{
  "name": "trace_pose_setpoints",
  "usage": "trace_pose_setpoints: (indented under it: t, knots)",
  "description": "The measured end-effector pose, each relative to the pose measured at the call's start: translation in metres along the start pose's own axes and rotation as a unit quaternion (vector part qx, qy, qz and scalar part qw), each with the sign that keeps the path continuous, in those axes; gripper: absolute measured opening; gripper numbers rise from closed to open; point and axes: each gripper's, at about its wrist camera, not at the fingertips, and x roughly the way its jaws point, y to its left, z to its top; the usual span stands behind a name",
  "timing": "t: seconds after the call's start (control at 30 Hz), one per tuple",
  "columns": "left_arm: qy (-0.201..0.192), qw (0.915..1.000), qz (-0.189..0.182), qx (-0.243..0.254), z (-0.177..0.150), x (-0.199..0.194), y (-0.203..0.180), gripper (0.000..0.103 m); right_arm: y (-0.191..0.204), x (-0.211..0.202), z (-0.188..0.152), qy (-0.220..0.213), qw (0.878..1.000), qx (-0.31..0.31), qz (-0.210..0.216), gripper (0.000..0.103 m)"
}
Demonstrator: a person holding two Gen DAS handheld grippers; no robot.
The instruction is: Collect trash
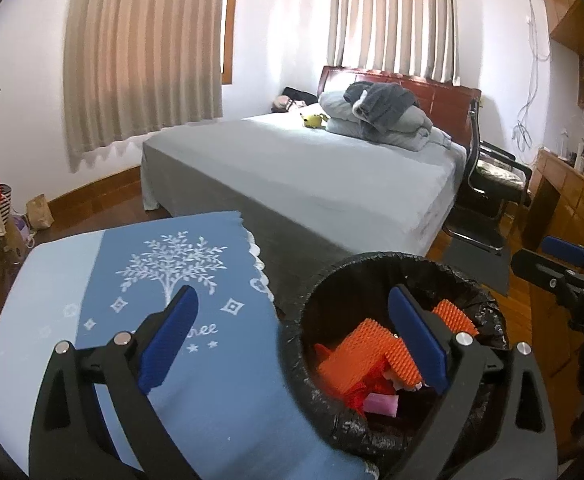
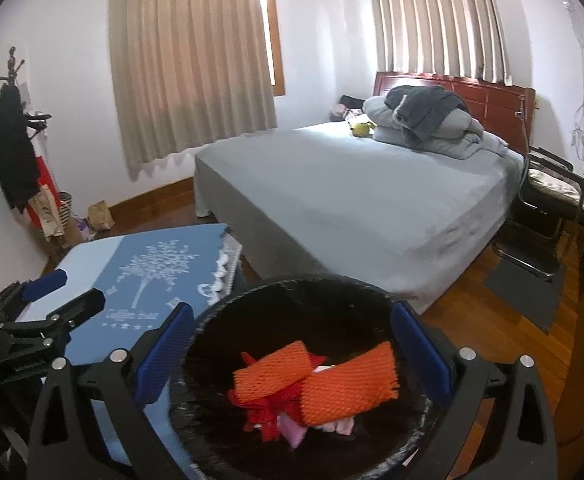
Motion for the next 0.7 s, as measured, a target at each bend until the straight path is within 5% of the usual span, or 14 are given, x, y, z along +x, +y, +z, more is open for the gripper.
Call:
trace_pose_setpoints:
  t: [0.7]
  knots:
    - [-0.04,0.9988,0.027,0.003,0.005,-0.078,0.004,0.096,0.04,-0.046,0.005,-0.019,0.999,-0.015,0.031,0.097]
